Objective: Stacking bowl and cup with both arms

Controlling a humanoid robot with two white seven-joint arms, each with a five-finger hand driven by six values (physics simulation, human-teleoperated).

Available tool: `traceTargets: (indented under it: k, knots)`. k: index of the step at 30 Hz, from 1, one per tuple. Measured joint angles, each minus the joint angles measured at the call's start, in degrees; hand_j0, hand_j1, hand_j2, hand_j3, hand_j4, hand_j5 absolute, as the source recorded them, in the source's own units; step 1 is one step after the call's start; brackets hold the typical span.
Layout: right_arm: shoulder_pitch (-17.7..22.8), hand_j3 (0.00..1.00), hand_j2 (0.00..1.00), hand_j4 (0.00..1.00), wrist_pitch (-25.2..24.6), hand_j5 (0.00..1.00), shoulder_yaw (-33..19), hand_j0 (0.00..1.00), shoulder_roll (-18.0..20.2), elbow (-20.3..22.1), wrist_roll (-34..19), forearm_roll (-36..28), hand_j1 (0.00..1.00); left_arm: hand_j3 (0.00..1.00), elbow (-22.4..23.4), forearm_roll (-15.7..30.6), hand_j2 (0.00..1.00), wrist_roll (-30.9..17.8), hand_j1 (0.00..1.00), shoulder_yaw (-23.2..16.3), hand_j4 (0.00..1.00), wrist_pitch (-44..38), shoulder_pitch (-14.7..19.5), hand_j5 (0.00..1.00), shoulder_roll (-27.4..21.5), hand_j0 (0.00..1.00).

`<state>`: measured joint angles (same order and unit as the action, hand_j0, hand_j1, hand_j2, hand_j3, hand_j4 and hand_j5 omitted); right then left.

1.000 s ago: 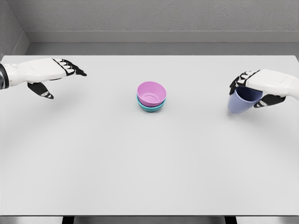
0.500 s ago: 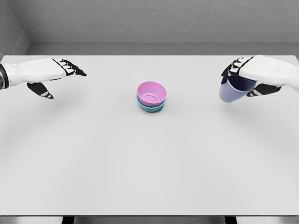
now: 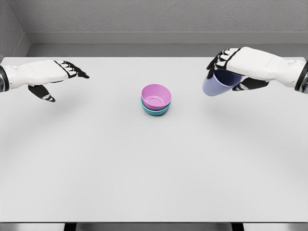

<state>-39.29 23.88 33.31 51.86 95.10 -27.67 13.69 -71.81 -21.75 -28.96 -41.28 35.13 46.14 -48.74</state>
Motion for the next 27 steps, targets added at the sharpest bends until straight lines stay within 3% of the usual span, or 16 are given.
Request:
traceTargets:
  k: [21, 27]
  knots:
    - [-1.32, 0.57, 0.57, 0.57, -0.05, 0.57, 0.82, 0.57, -6.16, -0.37, 0.02, 0.12, 0.57, 1.00, 0.00, -0.09, 1.00, -0.07, 1.00, 0.01, 1.00, 0.00, 0.00, 1.00, 0.04, 1.00]
    - [-3.34, 0.57, 0.57, 0.57, -0.09, 0.57, 2.78, 0.57, -7.93, -0.60, 0.04, 0.21, 0.57, 1.00, 0.00, -0.16, 1.00, -0.07, 1.00, 0.01, 1.00, 0.00, -0.26, 1.00, 0.05, 1.00]
